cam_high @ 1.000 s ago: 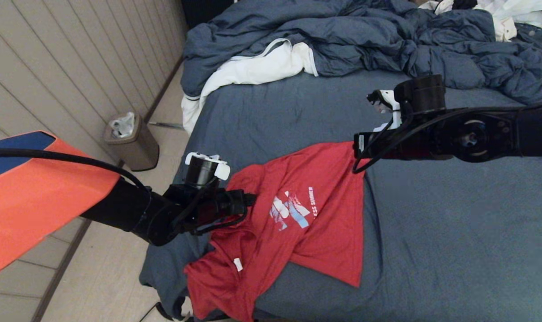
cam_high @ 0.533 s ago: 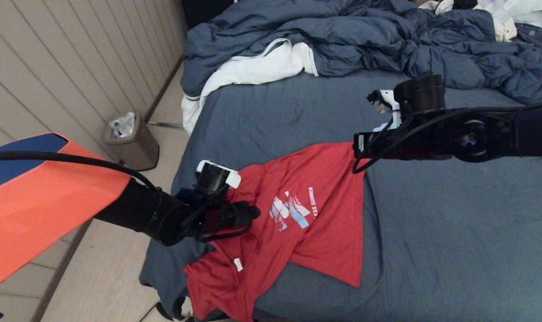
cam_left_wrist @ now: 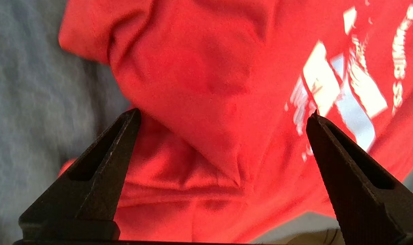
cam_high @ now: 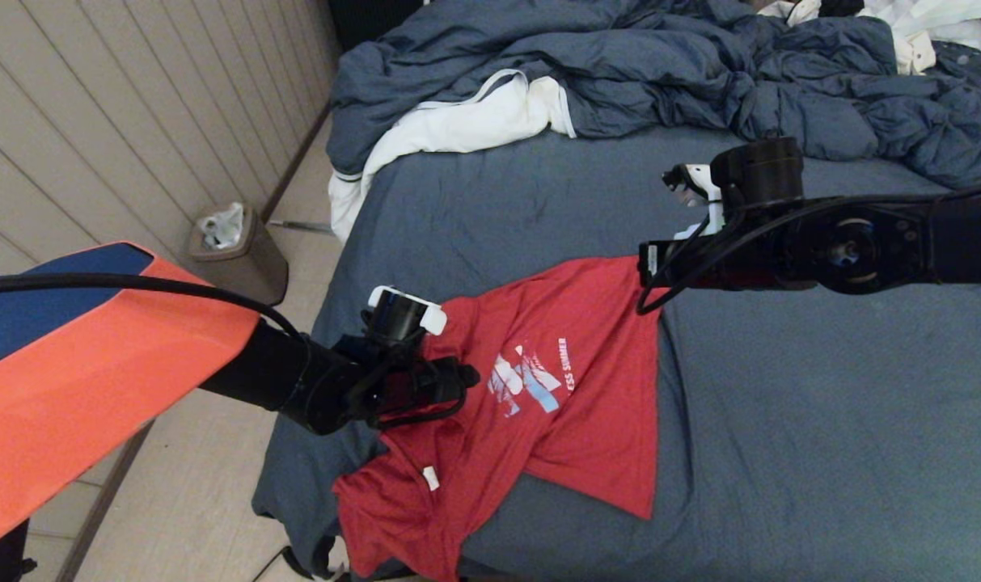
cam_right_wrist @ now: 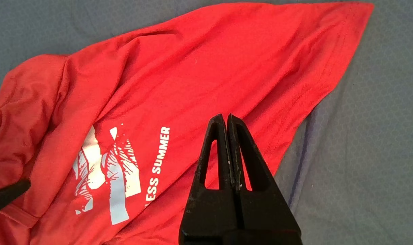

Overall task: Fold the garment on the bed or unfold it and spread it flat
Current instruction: Unford the red T-shirt

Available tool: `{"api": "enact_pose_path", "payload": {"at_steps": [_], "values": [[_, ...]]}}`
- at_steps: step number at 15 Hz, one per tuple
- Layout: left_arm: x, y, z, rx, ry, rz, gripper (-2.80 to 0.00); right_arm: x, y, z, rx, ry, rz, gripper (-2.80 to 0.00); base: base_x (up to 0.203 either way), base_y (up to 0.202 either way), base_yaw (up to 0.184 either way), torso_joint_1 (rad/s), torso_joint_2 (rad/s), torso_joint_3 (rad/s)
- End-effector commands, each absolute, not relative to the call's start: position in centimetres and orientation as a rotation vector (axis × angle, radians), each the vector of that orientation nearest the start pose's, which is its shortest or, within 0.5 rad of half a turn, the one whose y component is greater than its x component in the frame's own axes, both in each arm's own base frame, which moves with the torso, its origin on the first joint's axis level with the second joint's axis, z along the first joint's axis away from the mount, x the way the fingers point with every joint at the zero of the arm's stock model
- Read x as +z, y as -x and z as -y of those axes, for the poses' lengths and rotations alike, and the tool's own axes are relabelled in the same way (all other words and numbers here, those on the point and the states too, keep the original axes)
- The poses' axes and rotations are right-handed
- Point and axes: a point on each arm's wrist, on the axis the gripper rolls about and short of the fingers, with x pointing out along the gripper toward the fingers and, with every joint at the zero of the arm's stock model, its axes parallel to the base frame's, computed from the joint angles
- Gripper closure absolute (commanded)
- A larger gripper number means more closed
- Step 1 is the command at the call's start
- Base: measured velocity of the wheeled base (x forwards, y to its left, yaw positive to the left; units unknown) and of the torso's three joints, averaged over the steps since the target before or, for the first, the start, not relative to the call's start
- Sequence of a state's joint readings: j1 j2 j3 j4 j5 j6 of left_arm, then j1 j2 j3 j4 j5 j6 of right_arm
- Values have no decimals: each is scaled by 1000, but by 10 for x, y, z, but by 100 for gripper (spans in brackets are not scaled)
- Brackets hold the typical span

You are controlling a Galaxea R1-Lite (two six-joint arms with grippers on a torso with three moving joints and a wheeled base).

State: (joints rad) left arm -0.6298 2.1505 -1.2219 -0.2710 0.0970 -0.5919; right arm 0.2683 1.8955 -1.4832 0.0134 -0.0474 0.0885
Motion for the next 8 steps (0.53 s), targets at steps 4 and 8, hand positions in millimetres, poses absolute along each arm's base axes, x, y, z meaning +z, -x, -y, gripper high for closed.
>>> {"api": "enact_pose_path", "payload": {"at_steps": [4, 8], "values": [[92, -342, 243, -304, 348, -738, -280, 242, -366, -100, 199, -20, -430, 0, 0, 0, 0, 0, 0, 0], [99, -361, 232, -254, 400, -702, -280, 241, -365, -101, 202, -19, -433, 0, 0, 0, 0, 0, 0, 0]]}}
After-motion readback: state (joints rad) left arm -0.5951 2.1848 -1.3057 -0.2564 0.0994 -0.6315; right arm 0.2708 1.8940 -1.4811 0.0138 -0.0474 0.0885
